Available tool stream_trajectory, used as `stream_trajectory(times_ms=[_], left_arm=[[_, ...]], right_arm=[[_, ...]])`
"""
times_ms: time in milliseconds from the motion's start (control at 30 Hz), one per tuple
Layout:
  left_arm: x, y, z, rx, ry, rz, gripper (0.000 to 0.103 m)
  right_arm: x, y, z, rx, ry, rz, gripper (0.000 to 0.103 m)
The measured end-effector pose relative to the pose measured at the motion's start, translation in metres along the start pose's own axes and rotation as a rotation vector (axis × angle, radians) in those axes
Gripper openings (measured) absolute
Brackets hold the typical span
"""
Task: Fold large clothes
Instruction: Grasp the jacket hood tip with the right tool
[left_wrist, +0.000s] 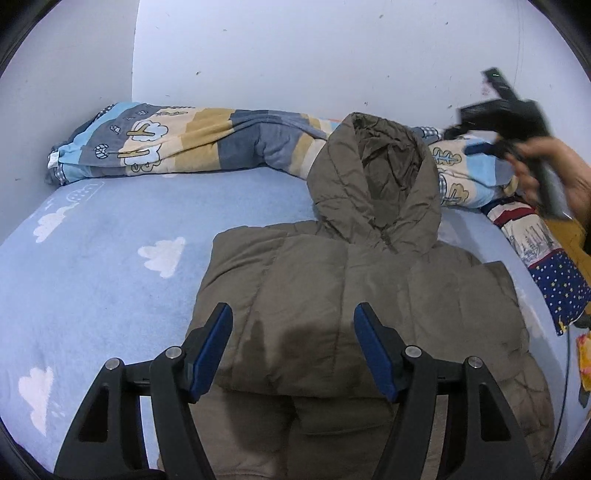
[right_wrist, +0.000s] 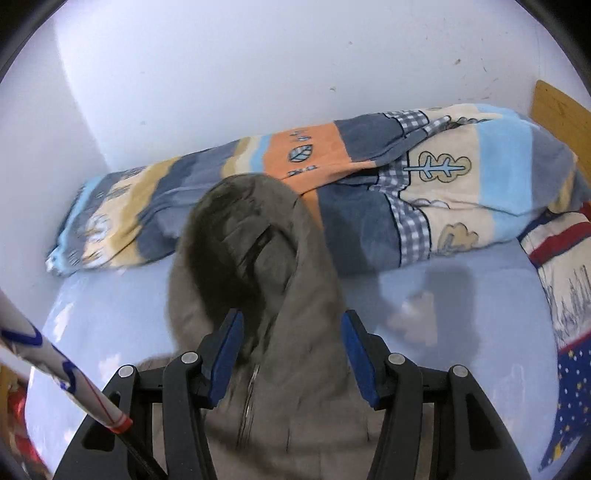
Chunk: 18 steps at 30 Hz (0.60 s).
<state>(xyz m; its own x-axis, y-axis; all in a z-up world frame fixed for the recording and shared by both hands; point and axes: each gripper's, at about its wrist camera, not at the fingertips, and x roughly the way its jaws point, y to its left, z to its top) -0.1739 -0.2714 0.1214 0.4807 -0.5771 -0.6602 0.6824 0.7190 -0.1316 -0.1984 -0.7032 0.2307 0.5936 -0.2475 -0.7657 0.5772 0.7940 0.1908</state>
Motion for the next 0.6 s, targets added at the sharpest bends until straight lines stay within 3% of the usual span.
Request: stream_trajectory(times_ms=[267,333,367,467,600], left_arm=[[0.014,0.003,-0.003,0.0,0.023,0.0,0.067],[0.017,0.002,-0.005,0.003,0.035,-0.007,0.067],[0.018,0.002,-0.006,0.001,0.04,-0.01,0.067],[0.018,0.001,-0.006,0.005,0.041,-0.013,0.067],[0.005,0.002,-0.002,-0.012,0.013,-0.03,0.067]], right_arm=[[0.091,0.003,0.046,0.011,-0.002,-0.066,0.059],[0.106,0.004,0.046,-0.002,0.019,-0.107,0.044],[0.113,0.002,0.044,-0.006,0.042,-0.122,0.013],[0.101,0.0,0.035,-0.02,-0.01,-0.128,0.009],[0.038,0.006,0.011,-0.063,-0.095,-0.083,0.009]])
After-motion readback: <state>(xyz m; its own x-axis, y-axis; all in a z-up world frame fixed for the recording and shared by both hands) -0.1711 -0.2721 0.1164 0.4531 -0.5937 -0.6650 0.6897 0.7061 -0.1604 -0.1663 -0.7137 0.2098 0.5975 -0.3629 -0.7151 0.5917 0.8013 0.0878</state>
